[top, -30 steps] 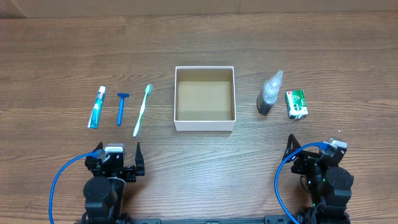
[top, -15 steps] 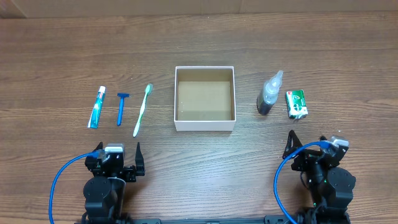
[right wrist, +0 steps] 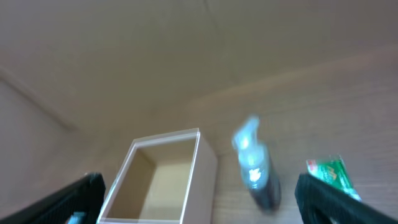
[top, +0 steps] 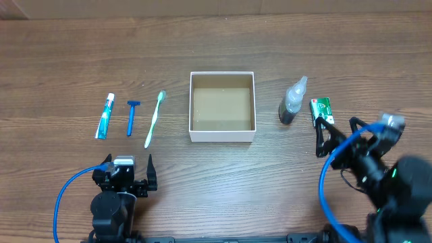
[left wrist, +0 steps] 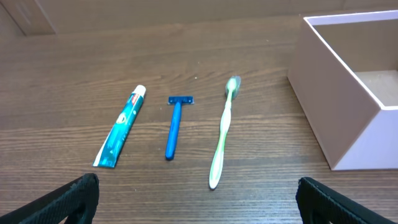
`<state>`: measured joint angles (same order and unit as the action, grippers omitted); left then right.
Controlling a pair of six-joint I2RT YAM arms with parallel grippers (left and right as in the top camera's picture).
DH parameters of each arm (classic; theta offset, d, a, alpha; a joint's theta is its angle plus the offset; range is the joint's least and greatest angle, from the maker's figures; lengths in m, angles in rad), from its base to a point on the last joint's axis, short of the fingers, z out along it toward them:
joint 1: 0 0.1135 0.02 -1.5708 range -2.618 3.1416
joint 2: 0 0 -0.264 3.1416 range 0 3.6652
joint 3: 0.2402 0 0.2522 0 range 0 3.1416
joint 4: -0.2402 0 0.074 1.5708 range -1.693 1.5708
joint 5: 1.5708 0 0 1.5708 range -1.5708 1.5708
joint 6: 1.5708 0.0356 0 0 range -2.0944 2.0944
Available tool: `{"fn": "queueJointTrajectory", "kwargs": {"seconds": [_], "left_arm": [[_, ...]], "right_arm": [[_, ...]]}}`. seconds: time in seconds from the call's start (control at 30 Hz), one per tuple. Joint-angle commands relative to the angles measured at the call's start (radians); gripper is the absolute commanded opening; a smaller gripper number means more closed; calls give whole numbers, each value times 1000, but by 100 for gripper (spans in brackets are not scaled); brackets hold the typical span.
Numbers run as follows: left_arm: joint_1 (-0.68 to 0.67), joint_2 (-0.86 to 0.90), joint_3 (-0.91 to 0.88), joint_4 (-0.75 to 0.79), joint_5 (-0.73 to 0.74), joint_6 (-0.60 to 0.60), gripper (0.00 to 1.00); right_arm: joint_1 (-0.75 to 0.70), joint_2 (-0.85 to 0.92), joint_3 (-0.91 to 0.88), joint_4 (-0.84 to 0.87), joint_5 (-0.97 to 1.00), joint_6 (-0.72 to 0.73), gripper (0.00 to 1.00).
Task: Pack container
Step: 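Reach right gripper to the soap pump bottle and grasp it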
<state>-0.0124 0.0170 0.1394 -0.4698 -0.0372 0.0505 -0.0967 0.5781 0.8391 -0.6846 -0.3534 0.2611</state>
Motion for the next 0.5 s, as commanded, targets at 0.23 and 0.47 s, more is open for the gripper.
{"fn": "queueJointTrajectory", "kwargs": {"seconds": [0.23, 0.47], "left_arm": [[6, -12, -7, 4, 12, -21, 100], [6, -12, -7, 4, 12, -21, 100]], "right_arm": [[189, 824, 668, -293, 192, -103, 100], [245, 1081, 668, -313, 315, -11, 100]]}}
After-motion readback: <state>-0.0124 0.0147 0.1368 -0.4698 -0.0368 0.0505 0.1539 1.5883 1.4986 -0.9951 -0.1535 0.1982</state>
